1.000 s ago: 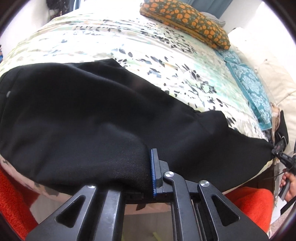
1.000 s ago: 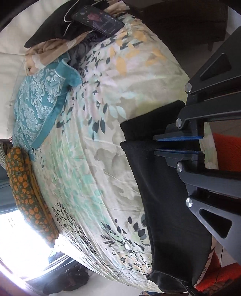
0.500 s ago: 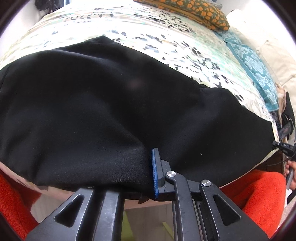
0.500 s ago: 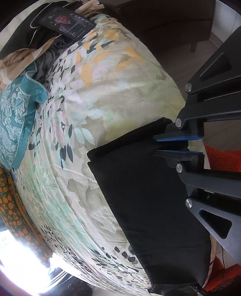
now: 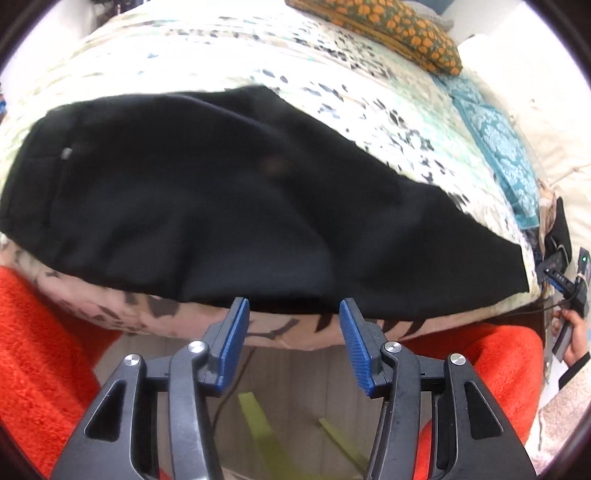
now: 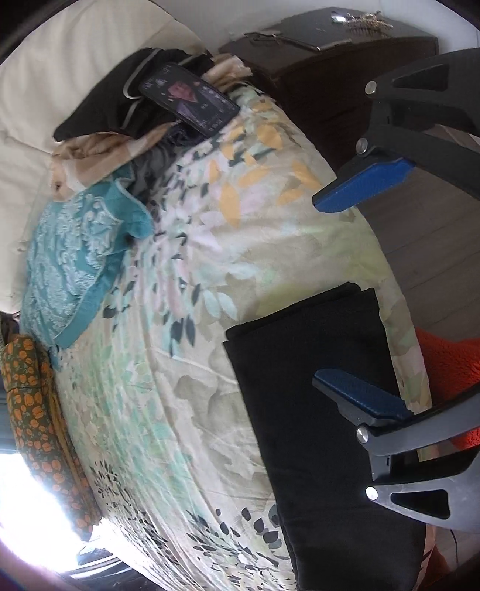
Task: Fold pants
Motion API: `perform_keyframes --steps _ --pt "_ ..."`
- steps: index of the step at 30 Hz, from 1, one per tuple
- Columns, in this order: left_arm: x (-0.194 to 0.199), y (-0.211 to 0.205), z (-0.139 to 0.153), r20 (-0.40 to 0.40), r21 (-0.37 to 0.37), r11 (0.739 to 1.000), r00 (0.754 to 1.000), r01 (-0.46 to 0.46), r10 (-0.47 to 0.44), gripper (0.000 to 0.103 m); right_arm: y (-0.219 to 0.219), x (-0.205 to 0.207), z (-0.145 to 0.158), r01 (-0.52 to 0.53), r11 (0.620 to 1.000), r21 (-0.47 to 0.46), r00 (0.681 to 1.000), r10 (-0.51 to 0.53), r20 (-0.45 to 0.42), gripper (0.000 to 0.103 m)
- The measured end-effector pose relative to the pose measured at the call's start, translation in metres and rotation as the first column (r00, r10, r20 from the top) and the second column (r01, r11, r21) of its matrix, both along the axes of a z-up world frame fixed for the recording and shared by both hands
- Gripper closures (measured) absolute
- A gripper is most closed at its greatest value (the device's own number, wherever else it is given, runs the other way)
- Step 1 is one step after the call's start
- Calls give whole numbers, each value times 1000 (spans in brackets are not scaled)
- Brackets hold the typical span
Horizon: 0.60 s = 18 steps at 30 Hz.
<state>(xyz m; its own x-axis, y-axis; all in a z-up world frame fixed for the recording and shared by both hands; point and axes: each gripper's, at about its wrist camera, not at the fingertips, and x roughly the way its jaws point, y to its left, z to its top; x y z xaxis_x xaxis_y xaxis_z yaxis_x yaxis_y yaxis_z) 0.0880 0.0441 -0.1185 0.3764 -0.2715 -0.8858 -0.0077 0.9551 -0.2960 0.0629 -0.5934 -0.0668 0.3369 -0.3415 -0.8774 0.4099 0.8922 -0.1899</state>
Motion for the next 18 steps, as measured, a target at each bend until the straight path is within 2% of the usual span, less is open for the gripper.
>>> perform_keyframes --steps 1,3,5,6,7,8,9,11,12,13,16,18 --pt "6 10 6 41 7 1000 999 -28 27 45 12 7 13 -34 999 9 999 34 19 17" --pt "30 28 10 124 47 996 990 -69 63 42 50 29 37 -130 987 95 990 125 63 17" --pt "60 40 1 180 117 987 980 -113 91 42 107 60 53 -266 939 217 962 245 118 16" --pt "71 46 -7 195 152 980 976 -129 99 43 142 79 58 -341 895 289 939 309 152 16" --pt "81 50 -17 190 188 973 977 -134 97 44 178 97 61 -411 831 375 911 363 194 16" --pt "87 55 -28 166 224 965 981 -134 98 44 217 116 60 -470 744 475 882 406 238 15" --pt "89 60 -40 138 252 959 985 -134 101 46 255 135 57 -512 641 572 856 435 279 15" --pt "84 67 -56 123 283 951 988 -125 93 49 331 171 44 -540 441 717 820 468 329 12" --pt "81 65 -56 134 297 948 988 -117 80 49 364 191 30 -528 354 772 809 487 330 11" --pt "78 63 -55 134 318 941 989 -110 71 49 394 212 14 -509 300 806 801 508 317 11" --pt "71 63 -54 136 335 935 988 -113 71 48 476 266 -41 -449 262 854 774 591 225 11" --pt "72 66 -54 137 335 935 988 -119 77 47 517 291 -76 -397 262 879 755 639 150 11"
